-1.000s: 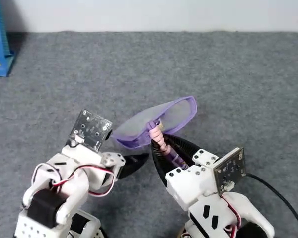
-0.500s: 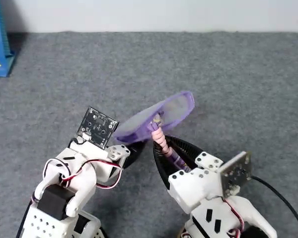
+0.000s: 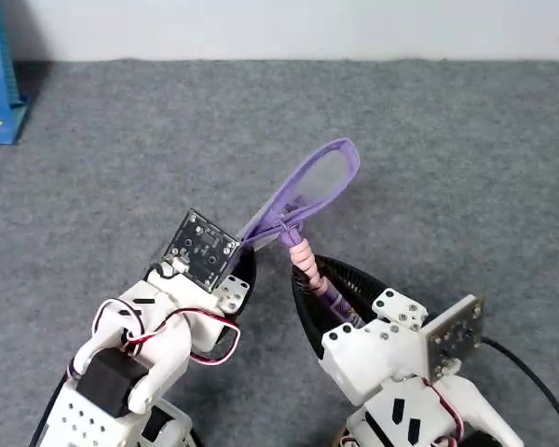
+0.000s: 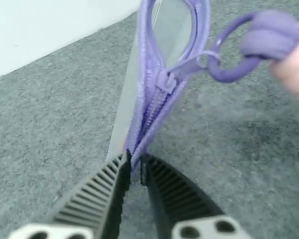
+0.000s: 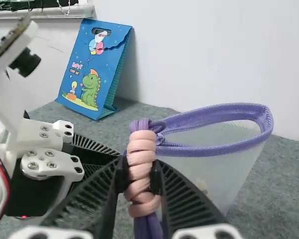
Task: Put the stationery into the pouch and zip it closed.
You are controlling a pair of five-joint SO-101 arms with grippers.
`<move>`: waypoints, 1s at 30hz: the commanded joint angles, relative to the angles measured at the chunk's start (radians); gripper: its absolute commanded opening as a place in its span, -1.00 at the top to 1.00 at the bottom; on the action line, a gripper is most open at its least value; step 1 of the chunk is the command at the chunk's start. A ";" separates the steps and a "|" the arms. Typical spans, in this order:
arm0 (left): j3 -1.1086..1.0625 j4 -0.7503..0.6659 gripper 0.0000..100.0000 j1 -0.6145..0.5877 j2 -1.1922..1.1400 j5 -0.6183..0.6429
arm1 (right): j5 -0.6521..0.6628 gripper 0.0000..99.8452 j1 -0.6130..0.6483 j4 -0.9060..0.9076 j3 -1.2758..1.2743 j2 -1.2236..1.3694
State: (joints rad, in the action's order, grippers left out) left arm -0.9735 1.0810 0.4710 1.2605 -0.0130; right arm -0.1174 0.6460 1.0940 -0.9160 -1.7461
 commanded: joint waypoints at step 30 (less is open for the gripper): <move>-0.124 -0.292 0.63 0.035 0.006 -0.006 | -0.011 0.99 -0.002 0.004 0.063 -0.015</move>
State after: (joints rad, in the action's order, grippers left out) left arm -1.0779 0.8723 0.4987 1.2605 0.0176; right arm -0.1189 0.6460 1.0940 -0.9160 -1.7645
